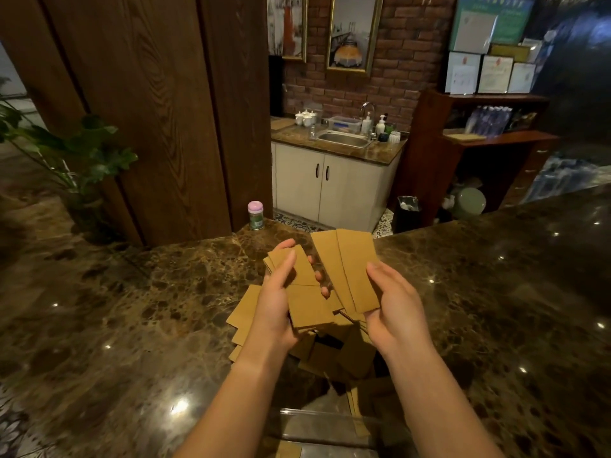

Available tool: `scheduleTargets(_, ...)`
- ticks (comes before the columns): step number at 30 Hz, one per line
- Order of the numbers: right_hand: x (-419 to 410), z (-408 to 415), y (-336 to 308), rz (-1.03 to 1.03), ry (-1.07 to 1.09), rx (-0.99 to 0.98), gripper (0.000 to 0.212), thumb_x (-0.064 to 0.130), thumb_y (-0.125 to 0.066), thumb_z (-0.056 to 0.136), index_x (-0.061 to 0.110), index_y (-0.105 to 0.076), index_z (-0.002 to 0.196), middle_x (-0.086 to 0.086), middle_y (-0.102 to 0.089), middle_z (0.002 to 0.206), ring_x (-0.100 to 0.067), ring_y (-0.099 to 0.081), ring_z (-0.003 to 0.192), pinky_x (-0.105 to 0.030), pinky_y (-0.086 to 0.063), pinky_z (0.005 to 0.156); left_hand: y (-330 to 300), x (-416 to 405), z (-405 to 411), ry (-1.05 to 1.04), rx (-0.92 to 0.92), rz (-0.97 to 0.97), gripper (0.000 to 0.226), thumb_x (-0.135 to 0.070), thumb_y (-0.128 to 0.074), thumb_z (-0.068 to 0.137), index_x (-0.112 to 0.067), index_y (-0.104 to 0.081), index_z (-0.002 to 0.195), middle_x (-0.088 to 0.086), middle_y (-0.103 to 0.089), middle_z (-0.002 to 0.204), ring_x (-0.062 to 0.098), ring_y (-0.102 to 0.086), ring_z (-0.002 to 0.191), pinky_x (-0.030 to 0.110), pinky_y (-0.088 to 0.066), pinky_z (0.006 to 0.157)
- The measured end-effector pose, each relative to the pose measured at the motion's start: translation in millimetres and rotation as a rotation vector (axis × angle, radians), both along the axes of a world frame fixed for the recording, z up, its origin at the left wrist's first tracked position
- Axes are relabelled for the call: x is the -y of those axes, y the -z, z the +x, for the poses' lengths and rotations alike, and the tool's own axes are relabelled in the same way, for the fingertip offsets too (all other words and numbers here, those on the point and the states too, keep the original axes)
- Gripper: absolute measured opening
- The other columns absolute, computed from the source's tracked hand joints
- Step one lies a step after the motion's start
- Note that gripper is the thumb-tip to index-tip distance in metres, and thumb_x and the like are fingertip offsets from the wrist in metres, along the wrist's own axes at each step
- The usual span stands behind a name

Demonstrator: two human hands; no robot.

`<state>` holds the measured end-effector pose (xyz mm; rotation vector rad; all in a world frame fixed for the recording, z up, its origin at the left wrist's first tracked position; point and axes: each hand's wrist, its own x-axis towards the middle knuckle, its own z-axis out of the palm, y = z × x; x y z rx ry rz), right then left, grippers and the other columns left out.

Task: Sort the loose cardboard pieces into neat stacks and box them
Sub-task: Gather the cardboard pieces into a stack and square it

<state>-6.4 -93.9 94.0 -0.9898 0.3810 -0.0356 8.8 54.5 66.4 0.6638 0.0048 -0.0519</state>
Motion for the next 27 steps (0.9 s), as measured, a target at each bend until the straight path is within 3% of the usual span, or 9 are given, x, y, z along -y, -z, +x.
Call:
scheduleTargets(4, -8, -5, 2, -0.045, -0.017, 0.026, 0.016, 0.015, -0.063, 0.097, 0.017, -0.068, 0.112, -0.005, -0.079, 0.092, -0.02, -0.076, 0.086, -0.033, -0.06, 0.063, 3, 4, -3, -0.013, 0.016, 0.117, 0.06, -0.033, -0.079, 0.075, -0.024, -0.057, 0.13, 0.011, -0.072, 0.113, 0.029, -0.071, 0.1, 0.046, -0.058, 0.075)
scheduleTargets(6, -9, -7, 2, -0.04, -0.034, 0.036, 0.016, 0.015, -0.059, 0.099, 0.017, -0.067, 0.113, -0.006, -0.079, 0.095, -0.02, -0.076, 0.087, -0.032, -0.06, 0.063, 5, 3, -2, -0.033, 0.027, 0.159, 0.055, -0.016, -0.076, 0.076, -0.027, -0.059, 0.127, 0.009, -0.073, 0.113, 0.027, -0.072, 0.098, 0.046, -0.059, 0.072)
scheduleTargets(9, -8, -8, -3, 0.119, 0.009, 0.031, 0.023, 0.016, -0.049, 0.104, 0.011, -0.059, 0.125, -0.016, -0.073, 0.108, -0.028, -0.071, 0.094, -0.042, -0.059, 0.077, 8, 0, 2, -0.096, -0.006, 0.195, 0.054, 0.003, -0.063, 0.081, -0.034, -0.065, 0.119, 0.007, -0.071, 0.112, 0.027, -0.071, 0.094, 0.045, -0.059, 0.067)
scheduleTargets(14, -5, -6, -7, 0.204, 0.027, 0.076, 0.028, 0.021, -0.042, 0.106, 0.009, -0.056, 0.127, -0.015, -0.078, 0.083, -0.026, -0.077, 0.072, -0.046, -0.057, 0.072, 9, -6, 2, -0.119, -0.008, 0.139, 0.059, -0.001, -0.069, 0.07, -0.038, -0.068, 0.115, 0.006, -0.072, 0.113, 0.031, -0.07, 0.099, 0.058, -0.058, 0.077)
scheduleTargets(18, -10, -8, -4, -0.016, -0.006, 0.101, 0.022, 0.024, -0.046, 0.105, 0.02, -0.062, 0.121, -0.009, -0.076, 0.104, -0.026, -0.071, 0.096, -0.04, -0.057, 0.071, 12, -7, 6, -0.159, -0.039, 0.191, 0.057, 0.004, -0.067, 0.076, -0.038, -0.066, 0.114, 0.006, -0.074, 0.109, 0.022, -0.074, 0.088, 0.043, -0.06, 0.066)
scheduleTargets(20, -16, -9, 0, -0.274, 0.029, 0.181, 0.016, 0.028, -0.047, 0.105, 0.031, -0.062, 0.11, 0.008, -0.075, 0.097, -0.016, -0.07, 0.092, -0.033, -0.056, 0.069, 14, -4, 8, -0.205, -0.088, 0.227, 0.048, -0.002, -0.067, 0.084, -0.039, -0.063, 0.114, 0.007, -0.072, 0.112, 0.021, -0.074, 0.089, 0.041, -0.06, 0.067)
scheduleTargets(22, -26, -13, 2, -0.495, -0.019, 0.28, 0.013, 0.031, -0.048, 0.104, 0.034, -0.06, 0.106, 0.016, -0.074, 0.091, -0.008, -0.072, 0.084, -0.028, -0.057, 0.067, 12, 2, 5, -0.212, -0.097, 0.211, 0.036, -0.035, -0.074, 0.084, -0.04, -0.061, 0.118, 0.008, -0.073, 0.114, 0.025, -0.073, 0.097, 0.044, -0.06, 0.073)
scheduleTargets(24, -36, -17, 5, -0.559, -0.127, 0.322, 0.013, 0.031, -0.048, 0.104, 0.031, -0.06, 0.107, 0.016, -0.075, 0.09, -0.006, -0.073, 0.079, -0.023, -0.057, 0.061, 12, 5, 2, -0.193, -0.096, 0.192, 0.064, -0.065, -0.076, 0.069, -0.041, -0.056, 0.125, 0.008, -0.074, 0.113, 0.027, -0.072, 0.101, 0.043, -0.059, 0.073)
scheduleTargets(27, -40, -19, 4, -0.537, -0.194, 0.291, 0.013, 0.028, -0.049, 0.104, 0.029, -0.061, 0.106, 0.016, -0.076, 0.087, -0.006, -0.073, 0.076, -0.02, -0.056, 0.057, 14, 3, 2, -0.152, -0.059, 0.112, 0.05, -0.048, -0.076, 0.076, -0.043, -0.06, 0.124, 0.009, -0.073, 0.116, 0.029, -0.072, 0.102, 0.04, -0.059, 0.072)
